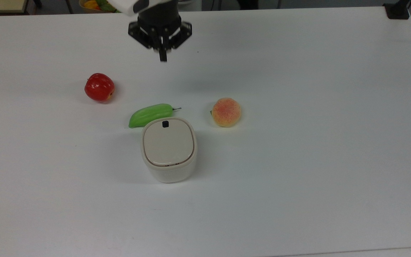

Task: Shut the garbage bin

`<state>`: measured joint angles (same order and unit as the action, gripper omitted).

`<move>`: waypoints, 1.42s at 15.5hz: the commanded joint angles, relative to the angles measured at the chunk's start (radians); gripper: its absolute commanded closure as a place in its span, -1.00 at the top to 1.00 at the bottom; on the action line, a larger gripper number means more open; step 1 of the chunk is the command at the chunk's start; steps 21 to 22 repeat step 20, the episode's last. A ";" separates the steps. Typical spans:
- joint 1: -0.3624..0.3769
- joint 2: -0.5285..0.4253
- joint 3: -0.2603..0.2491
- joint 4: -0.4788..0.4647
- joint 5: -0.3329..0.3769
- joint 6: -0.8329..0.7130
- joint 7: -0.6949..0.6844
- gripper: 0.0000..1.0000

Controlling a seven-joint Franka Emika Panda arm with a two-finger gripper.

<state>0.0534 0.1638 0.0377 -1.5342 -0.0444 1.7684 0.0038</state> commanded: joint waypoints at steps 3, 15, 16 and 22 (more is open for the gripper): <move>0.000 -0.168 -0.010 -0.132 -0.035 -0.101 -0.005 -1.00; -0.027 -0.214 -0.012 -0.153 -0.037 -0.141 -0.015 1.00; -0.032 -0.216 -0.013 -0.153 -0.037 -0.145 -0.016 1.00; -0.063 -0.218 -0.012 -0.133 -0.035 -0.150 -0.016 1.00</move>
